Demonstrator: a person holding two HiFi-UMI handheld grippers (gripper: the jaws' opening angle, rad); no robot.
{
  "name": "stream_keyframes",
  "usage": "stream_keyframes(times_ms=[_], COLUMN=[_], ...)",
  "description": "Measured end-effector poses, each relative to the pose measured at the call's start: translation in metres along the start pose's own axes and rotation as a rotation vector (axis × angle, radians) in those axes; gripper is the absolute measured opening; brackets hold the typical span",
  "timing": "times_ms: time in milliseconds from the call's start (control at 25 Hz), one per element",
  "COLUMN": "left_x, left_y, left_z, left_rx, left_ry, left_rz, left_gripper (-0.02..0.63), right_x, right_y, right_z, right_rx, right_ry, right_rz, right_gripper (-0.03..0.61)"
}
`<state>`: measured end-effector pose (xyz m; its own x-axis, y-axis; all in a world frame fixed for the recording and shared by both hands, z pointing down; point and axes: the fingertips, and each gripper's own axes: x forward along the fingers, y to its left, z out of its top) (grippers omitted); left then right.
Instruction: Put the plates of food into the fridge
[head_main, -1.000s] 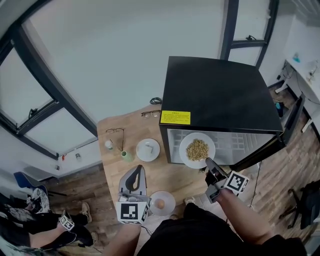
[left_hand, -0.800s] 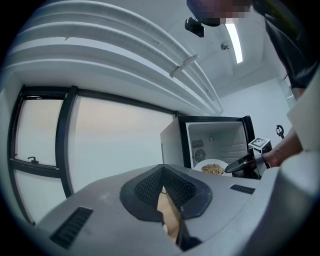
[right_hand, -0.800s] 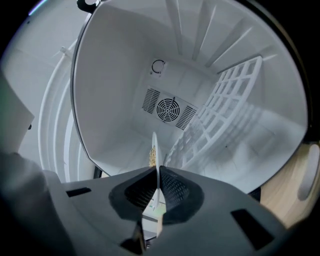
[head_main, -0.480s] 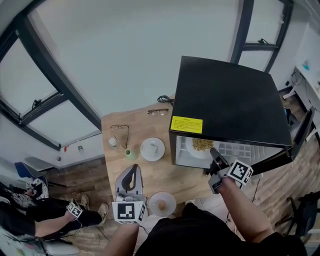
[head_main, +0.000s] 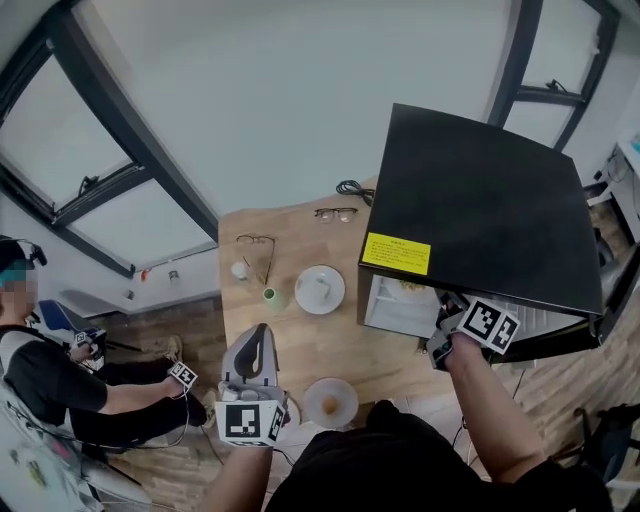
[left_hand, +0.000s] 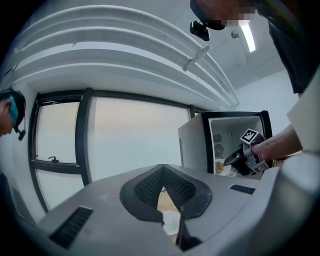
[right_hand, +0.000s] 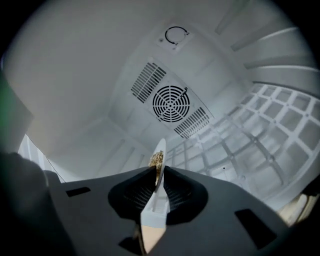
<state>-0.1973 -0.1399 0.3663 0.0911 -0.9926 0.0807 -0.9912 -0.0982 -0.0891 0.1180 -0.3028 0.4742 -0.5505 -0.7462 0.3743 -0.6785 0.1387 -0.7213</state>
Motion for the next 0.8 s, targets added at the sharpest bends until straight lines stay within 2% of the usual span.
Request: stream_keyframes(times_ms=[240, 400, 520, 680, 720, 760, 800], left_x=[-0.005, -0.007, -0.009, -0.013, -0.013, -0.013, -0.014], left_y=[0.005, -0.001, -0.004, -0.008, -0.008, -0.009, -0.009], left_z=[-0.001, -0.002, 0.000, 0.000, -0.002, -0.006, -0.011], left_rx=[0.008, 0.011, 0.012, -0.006, -0.017, -0.023, -0.019], left_ry=[0.021, 0.028, 0.025, 0.024, 0.031, 0.043, 0.055], left_rz=[0.037, 0.048, 0.066, 0.081, 0.079, 0.078, 0.081], left_gripper=[0.003, 0.003, 0.003, 0.003, 0.003, 0.003, 0.003], right_x=[0.005, -0.003, -0.009, -0.017, -0.019, -0.021, -0.022], right_y=[-0.012, -0.021, -0.019, 0.004, 0.012, 0.019, 0.026], right_z=[0.007, 0.009, 0.010, 0.021, 0.024, 0.026, 0.028], right_rx=[-0.224, -0.317, -0.377, -0.502, -0.531, -0.560, -0.591], right_ry=[0.083, 0.102, 0.090, -0.013, -0.042, -0.069, -0.093], right_rz=[-0.218, -0.293, -0.285, -0.200, -0.170, -0.142, -0.117], right_gripper=[0.111, 0.166, 0.175, 0.173, 0.165, 0.113, 0.098])
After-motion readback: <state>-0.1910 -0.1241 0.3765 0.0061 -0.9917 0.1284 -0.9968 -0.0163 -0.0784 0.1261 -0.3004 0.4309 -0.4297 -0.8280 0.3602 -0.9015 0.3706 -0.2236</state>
